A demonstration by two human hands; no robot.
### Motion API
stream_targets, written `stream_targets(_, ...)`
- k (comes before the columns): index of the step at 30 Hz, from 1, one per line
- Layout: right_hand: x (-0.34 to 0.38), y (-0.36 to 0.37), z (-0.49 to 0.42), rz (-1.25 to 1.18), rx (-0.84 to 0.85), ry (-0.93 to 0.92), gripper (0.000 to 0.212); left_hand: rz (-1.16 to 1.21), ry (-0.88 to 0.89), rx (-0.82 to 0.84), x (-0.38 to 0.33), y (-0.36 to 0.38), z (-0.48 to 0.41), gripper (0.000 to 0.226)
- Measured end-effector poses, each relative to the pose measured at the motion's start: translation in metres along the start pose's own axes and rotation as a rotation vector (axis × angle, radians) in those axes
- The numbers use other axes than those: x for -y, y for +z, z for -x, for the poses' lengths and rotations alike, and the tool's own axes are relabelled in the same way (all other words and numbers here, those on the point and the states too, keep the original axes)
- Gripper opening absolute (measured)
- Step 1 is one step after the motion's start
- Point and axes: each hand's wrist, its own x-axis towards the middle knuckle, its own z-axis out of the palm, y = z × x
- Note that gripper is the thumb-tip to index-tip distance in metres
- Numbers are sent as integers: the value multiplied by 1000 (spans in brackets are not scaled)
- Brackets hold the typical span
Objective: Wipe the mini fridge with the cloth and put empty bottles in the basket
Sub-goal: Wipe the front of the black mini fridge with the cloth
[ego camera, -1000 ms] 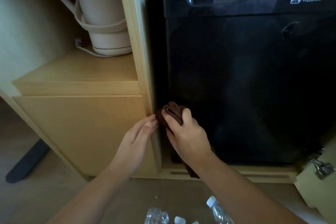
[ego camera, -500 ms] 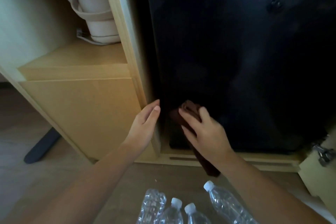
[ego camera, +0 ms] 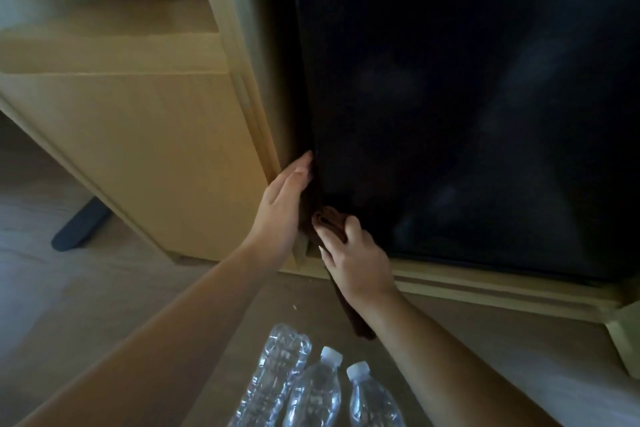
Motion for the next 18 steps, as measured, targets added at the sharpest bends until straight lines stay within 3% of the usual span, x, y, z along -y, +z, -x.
stream_targets(7, -3, 19, 22, 10, 241, 56, 50, 8, -25, 24, 10, 1, 6, 39)
stream_targets(18, -88, -37, 61, -11, 218, 71, 52, 37, -109, 60, 7, 4, 12, 44)
